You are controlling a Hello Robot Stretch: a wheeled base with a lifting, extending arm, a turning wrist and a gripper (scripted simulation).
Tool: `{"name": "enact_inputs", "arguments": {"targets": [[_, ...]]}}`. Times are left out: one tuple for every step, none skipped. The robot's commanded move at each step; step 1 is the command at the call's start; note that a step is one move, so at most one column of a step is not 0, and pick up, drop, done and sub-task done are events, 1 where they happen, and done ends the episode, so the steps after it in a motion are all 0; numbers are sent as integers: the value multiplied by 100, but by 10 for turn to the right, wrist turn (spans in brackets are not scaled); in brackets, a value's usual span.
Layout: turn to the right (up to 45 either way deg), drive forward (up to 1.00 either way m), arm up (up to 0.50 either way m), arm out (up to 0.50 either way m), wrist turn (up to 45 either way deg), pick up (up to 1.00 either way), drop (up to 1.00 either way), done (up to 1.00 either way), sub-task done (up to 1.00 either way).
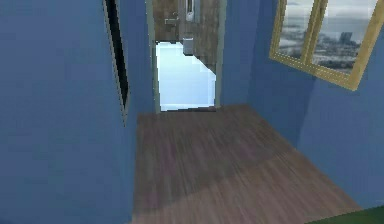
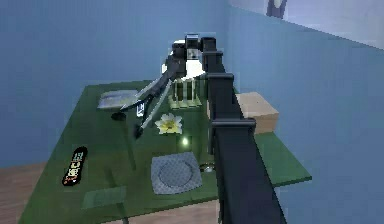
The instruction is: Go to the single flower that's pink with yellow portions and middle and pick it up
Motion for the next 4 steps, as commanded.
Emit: {"name": "enact_inputs", "arguments": {"targets": [[0, 0, 0, 0, 450, 0, 0, 0, 0], [0, 0, 0, 0, 450, 0, 0, 0, 0], [0, 0, 0, 0, 60, 0, 0, 0, 0], [0, 0, -30, 0, 0, 0, 0, 0, 0]]}}
